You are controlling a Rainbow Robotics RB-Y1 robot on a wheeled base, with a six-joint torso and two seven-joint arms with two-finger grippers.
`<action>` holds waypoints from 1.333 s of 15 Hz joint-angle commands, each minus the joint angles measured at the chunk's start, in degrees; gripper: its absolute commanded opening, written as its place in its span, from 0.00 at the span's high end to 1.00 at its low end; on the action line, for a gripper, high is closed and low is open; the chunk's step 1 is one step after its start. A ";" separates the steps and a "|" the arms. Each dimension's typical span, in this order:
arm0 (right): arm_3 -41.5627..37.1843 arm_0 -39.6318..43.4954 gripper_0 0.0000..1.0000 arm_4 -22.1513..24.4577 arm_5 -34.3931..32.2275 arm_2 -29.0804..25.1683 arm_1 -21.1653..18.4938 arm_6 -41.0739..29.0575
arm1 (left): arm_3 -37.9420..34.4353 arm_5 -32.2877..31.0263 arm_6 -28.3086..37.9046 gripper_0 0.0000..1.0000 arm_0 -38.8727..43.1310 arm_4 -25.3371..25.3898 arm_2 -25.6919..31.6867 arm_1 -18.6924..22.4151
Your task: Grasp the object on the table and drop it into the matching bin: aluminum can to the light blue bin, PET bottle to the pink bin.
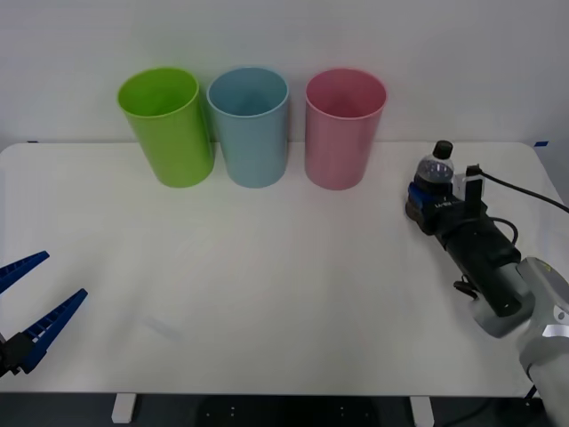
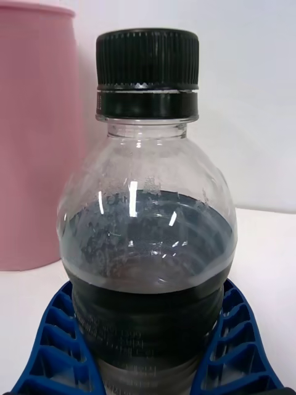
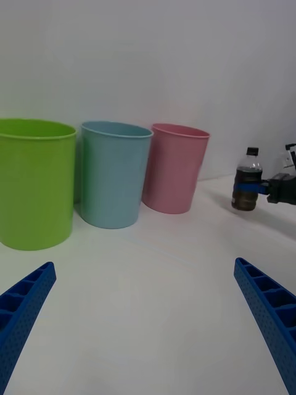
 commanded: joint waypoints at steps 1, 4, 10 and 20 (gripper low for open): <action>-5.18 3.35 1.00 -0.06 -0.06 2.04 -1.23 -3.63 | 0.00 0.00 0.00 0.00 0.00 0.00 0.00 0.00; -11.95 7.57 1.00 -0.06 -0.23 4.68 -3.52 -8.99 | 0.00 0.00 0.00 0.00 0.00 0.00 0.00 0.00; -21.09 14.33 1.00 2.57 -2.69 5.47 -5.89 -18.31 | 0.00 0.00 0.00 0.00 0.00 0.00 0.00 0.00; -32.96 17.41 1.00 6.00 -9.28 4.24 -9.23 -35.53 | 0.00 0.00 0.00 0.00 0.00 0.00 0.00 0.00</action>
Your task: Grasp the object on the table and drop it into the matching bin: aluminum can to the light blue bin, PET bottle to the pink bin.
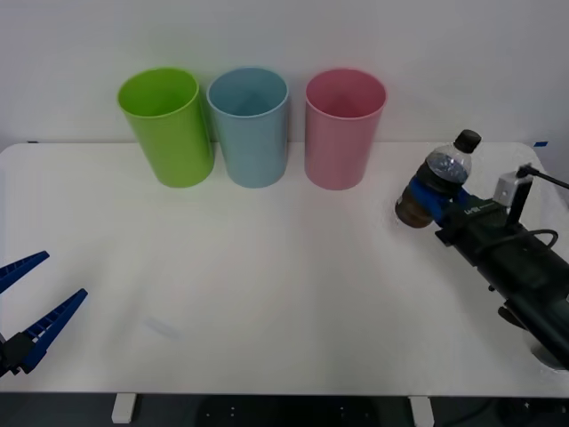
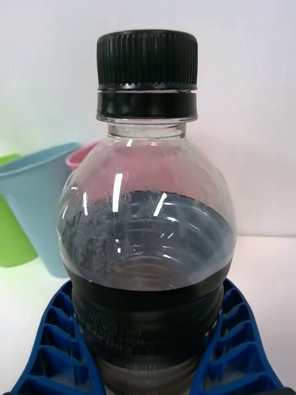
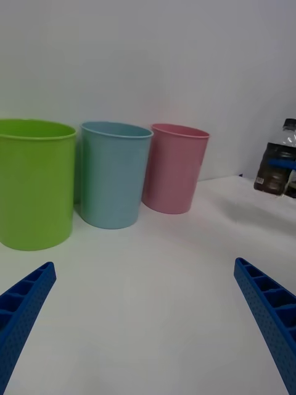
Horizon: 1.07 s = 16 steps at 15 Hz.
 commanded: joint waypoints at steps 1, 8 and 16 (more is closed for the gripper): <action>-3.34 0.00 1.00 1.83 -1.17 -0.67 -0.23 -4.84 | 0.00 0.00 0.00 0.00 0.00 0.00 0.00 0.00; -8.18 -4.22 1.00 4.02 -1.34 -0.32 -2.87 -16.79 | 0.00 0.00 0.00 0.00 0.00 0.00 0.00 0.00; -8.00 -12.83 1.00 7.10 -0.99 0.83 -6.82 -19.07 | 0.00 0.00 0.00 0.00 0.00 0.00 0.00 0.00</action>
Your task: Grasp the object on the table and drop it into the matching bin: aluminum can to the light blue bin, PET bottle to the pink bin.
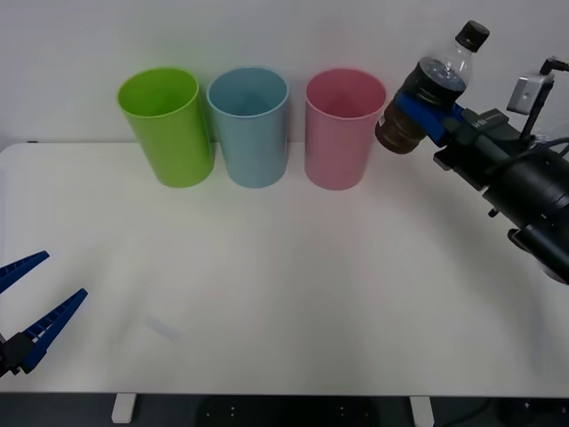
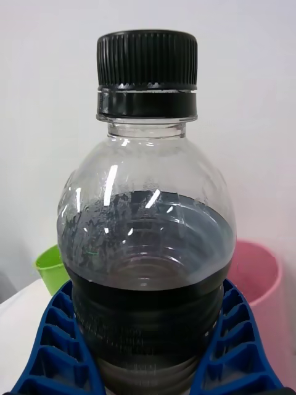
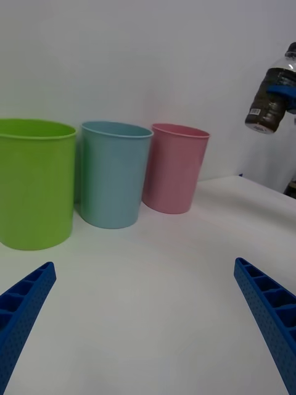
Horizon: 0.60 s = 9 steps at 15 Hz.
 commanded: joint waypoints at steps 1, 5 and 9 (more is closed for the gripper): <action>0.66 -2.60 1.00 1.69 0.03 0.45 -1.13 -0.48 | 0.00 0.00 0.00 0.00 0.00 0.00 0.00 0.00; 6.98 -9.80 1.00 3.36 0.03 3.17 -2.62 -0.31 | 0.00 0.00 0.00 0.00 0.00 0.00 0.00 0.00; 14.37 -16.48 1.00 6.17 0.03 5.02 -2.27 0.40 | 0.00 0.00 0.00 0.00 0.00 0.00 0.00 0.00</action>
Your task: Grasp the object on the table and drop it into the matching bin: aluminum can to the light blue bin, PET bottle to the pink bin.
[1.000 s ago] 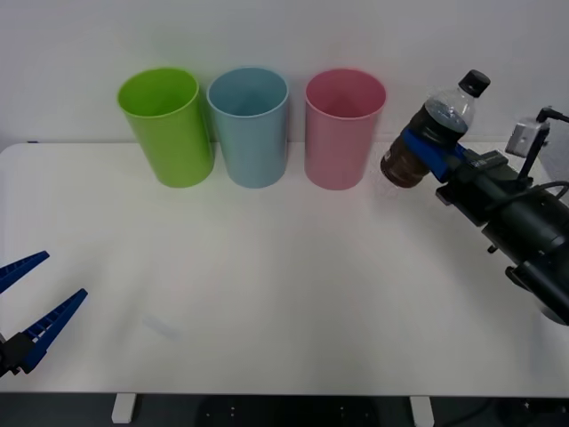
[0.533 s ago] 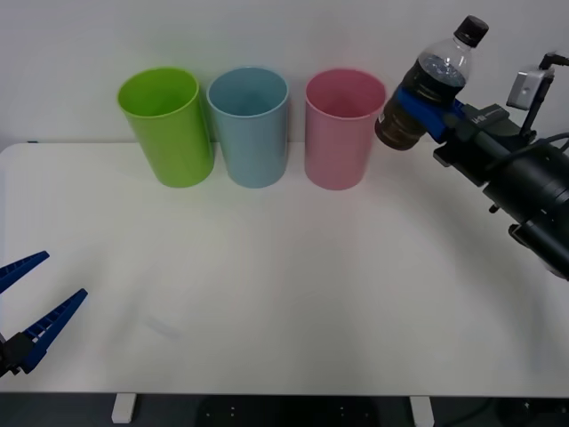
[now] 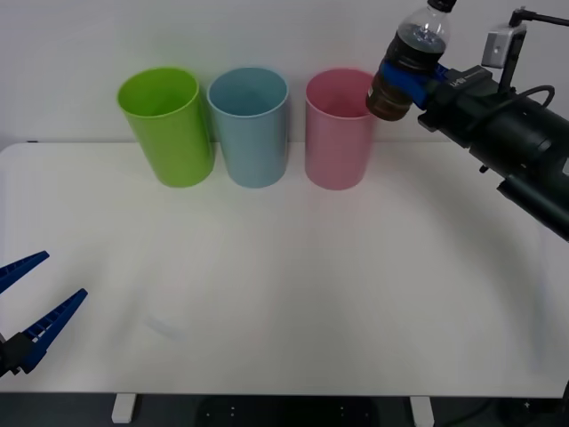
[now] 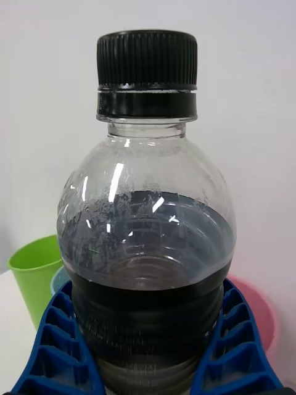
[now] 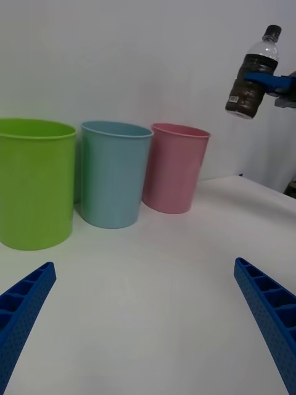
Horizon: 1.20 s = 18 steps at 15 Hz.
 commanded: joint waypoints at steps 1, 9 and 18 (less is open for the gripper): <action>5.04 -4.27 1.00 2.22 -0.06 1.03 0.81 0.75 | 0.00 0.00 0.00 0.00 0.00 0.00 0.00 0.00; 21.92 -16.75 1.00 8.28 0.29 1.20 6.61 3.74 | 0.00 0.00 0.00 0.00 0.00 0.00 0.00 0.00; 32.37 -23.95 1.00 11.36 7.67 1.20 12.76 7.52 | 0.00 0.00 0.00 0.00 0.00 0.00 0.00 0.00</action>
